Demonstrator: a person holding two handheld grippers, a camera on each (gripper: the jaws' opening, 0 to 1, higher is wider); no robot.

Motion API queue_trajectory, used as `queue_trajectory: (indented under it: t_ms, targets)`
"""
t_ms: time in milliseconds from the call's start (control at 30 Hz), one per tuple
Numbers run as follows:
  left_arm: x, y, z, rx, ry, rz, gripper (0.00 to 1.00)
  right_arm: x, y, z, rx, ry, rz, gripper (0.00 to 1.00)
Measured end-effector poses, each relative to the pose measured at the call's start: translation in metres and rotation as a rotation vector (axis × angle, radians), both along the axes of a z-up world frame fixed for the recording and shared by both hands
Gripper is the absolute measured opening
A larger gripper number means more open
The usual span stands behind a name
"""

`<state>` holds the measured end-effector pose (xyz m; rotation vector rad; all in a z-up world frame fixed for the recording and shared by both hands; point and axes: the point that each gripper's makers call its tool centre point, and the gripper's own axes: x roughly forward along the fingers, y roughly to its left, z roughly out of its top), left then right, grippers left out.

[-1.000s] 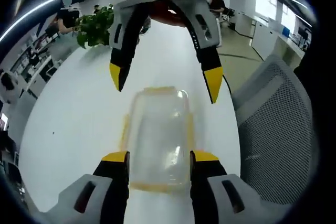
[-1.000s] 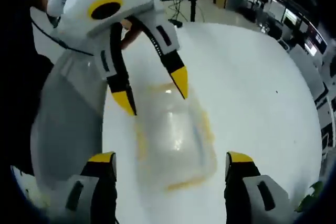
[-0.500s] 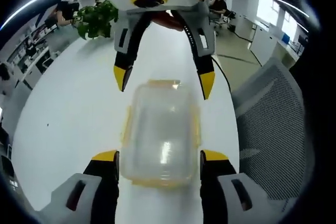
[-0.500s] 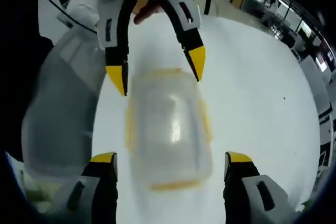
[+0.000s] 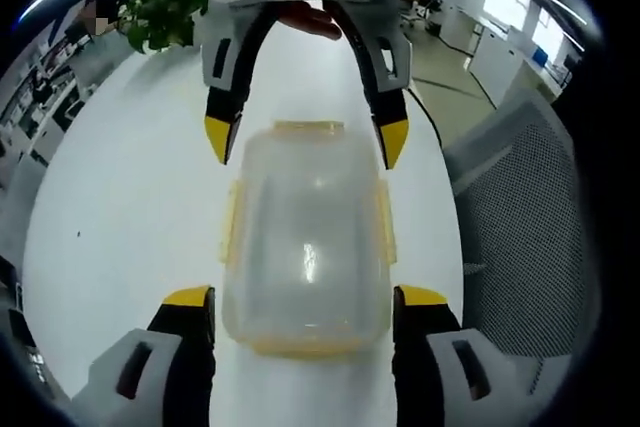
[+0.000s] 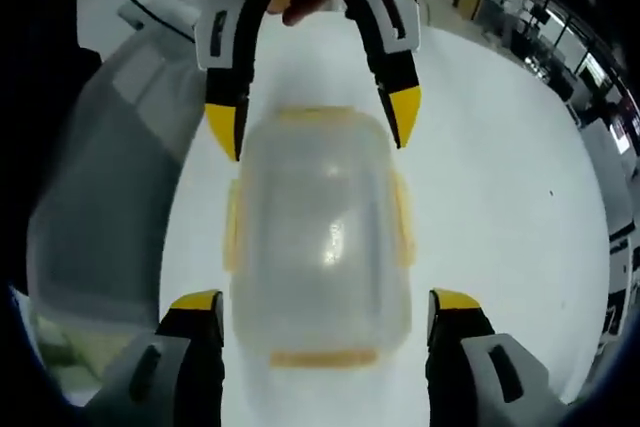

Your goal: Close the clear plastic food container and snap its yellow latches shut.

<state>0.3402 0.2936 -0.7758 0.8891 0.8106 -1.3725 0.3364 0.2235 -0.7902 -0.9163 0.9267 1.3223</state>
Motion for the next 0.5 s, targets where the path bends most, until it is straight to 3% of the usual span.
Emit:
queue_trajectory:
  t_ms: [200, 500]
  targets:
    - [-0.004, 0.003, -0.014, 0.087, -0.007, -0.052, 0.80, -0.004, 0.000, -0.006, -0.010, 0.004, 0.000, 0.84]
    - [-0.006, -0.001, -0.028, 0.131, -0.015, -0.078, 0.85, -0.002, 0.004, -0.012, -0.027, -0.006, 0.015, 0.82]
